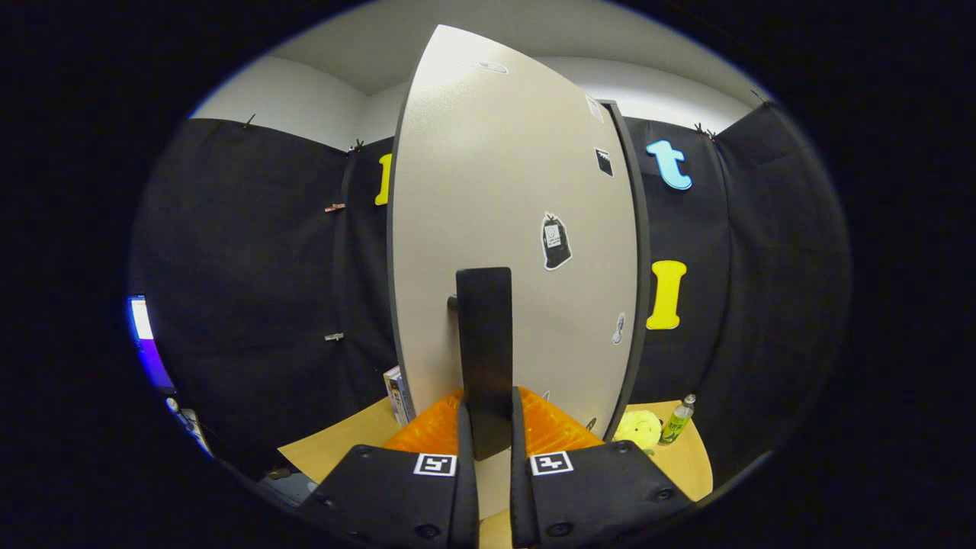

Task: Open the shoe cabinet door, grab the shoes and put them into the shoe cabinet, then close the shoe cabinet door.

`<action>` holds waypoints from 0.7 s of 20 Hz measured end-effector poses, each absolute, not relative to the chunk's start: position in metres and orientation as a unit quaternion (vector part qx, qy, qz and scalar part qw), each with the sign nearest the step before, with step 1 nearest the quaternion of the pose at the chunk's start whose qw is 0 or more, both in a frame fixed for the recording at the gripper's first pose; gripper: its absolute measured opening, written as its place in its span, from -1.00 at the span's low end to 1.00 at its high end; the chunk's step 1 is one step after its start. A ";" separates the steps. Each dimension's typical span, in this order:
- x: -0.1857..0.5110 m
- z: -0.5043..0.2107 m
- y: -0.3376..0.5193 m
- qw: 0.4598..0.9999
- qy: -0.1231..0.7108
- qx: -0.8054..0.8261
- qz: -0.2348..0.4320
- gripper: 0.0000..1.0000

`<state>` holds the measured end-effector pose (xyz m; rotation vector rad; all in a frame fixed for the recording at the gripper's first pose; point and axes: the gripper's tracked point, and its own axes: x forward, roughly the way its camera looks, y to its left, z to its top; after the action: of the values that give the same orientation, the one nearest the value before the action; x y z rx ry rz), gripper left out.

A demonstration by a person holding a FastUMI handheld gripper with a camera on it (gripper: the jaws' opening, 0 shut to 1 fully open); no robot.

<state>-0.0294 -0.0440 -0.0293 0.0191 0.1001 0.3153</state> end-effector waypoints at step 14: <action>-0.043 -0.031 -0.110 0.995 0.051 0.006 0.087 -0.61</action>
<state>-0.0432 -0.1104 -0.0307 0.0126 0.1014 0.1749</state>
